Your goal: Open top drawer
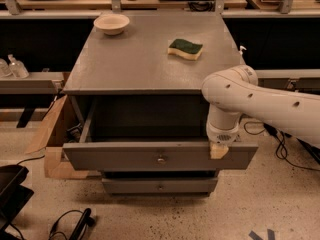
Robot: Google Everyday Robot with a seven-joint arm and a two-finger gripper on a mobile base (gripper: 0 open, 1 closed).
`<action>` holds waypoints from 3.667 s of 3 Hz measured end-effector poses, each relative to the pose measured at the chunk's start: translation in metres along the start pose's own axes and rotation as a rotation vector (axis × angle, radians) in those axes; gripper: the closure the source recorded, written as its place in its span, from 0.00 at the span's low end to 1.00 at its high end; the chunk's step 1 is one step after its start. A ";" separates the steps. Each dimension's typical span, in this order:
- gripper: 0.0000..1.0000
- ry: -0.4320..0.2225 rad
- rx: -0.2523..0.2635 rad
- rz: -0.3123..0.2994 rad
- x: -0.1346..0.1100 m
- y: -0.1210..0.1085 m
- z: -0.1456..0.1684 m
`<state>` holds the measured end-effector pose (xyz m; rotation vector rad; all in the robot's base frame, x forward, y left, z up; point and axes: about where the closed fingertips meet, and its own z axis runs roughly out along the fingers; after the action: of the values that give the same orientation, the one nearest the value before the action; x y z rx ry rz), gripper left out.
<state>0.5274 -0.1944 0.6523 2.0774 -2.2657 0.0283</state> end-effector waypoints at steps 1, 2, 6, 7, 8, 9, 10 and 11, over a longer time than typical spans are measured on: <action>1.00 0.000 0.000 0.000 0.000 0.000 0.000; 1.00 0.005 -0.054 -0.021 0.000 0.007 0.008; 0.51 0.025 -0.136 -0.063 0.002 0.022 0.015; 0.28 0.026 -0.138 -0.063 0.003 0.022 0.016; 0.04 0.026 -0.138 -0.063 0.003 0.022 0.016; 0.00 0.026 -0.139 -0.062 0.003 0.023 0.017; 0.00 0.045 -0.106 -0.060 0.005 0.024 -0.013; 0.18 0.088 -0.043 -0.023 0.012 0.027 -0.072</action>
Offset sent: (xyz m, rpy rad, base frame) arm -0.0590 -0.0033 -0.0614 0.0047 0.5032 0.1625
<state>0.5022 -0.1998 0.7255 2.0390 -2.1722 0.0682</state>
